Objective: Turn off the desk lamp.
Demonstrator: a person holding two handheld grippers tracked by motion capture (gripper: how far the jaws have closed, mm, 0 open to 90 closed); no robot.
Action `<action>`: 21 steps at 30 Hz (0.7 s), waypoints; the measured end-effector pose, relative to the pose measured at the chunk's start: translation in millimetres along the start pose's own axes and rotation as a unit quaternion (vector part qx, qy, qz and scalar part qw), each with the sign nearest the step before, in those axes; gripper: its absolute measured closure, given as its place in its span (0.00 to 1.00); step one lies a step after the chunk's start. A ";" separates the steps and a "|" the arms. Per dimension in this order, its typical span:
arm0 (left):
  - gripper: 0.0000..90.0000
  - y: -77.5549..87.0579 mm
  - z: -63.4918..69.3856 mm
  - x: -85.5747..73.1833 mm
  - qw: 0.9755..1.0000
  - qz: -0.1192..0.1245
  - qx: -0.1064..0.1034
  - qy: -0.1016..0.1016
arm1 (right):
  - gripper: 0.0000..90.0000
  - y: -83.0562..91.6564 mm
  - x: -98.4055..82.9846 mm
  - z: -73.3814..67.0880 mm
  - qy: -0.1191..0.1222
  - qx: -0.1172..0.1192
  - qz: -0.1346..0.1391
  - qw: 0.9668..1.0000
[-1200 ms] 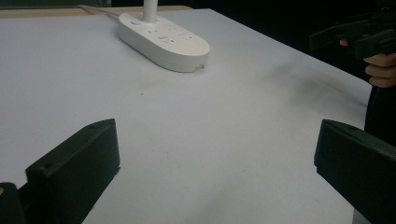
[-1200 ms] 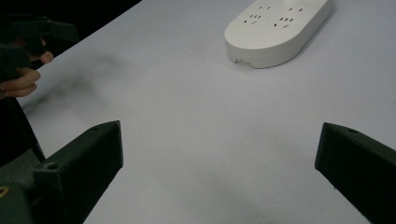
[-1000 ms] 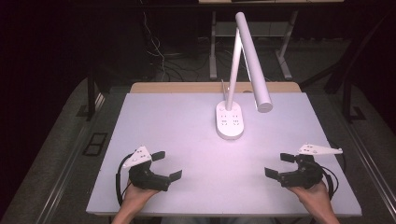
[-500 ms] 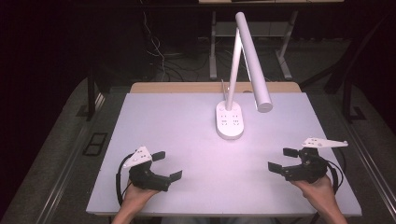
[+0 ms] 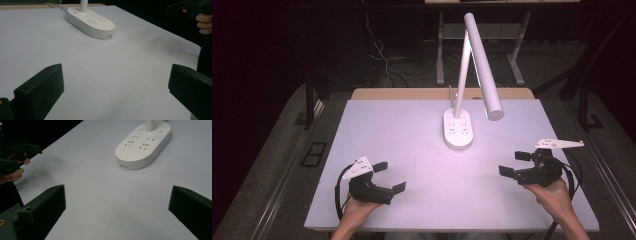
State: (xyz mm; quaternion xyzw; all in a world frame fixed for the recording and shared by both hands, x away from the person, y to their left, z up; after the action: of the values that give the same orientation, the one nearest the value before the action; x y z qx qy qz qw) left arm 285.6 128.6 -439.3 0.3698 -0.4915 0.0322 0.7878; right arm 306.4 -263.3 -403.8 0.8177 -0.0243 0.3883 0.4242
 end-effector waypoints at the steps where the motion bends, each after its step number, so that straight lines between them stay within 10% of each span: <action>1: 0.00 -0.4 0.4 0.1 1.000 -0.001 0.000 -0.002 | 0.01 -0.3 1.5 -0.1 0.000 0.002 -0.002 1.000; 21: 0.00 -5.9 4.0 -0.5 1.000 -0.007 -0.006 -0.007 | 0.01 -9.9 49.2 -5.2 0.025 0.019 -0.013 0.999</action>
State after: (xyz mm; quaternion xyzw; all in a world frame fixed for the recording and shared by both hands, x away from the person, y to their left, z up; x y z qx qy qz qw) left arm 284.7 122.1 -441.9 0.3686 -0.4945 0.0206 0.7869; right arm 341.1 -239.0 -376.5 0.8163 0.0042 0.4032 0.4137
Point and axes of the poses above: each handheld gripper's, and its own axes: y roughly backward along the jaws, x roughly out of its top, z roughly to its right, the point moved 6 cm from there along -y, roughly forward along the jaws, and after that the axes turned 12 degrees about -z, right-handed, at the moved point
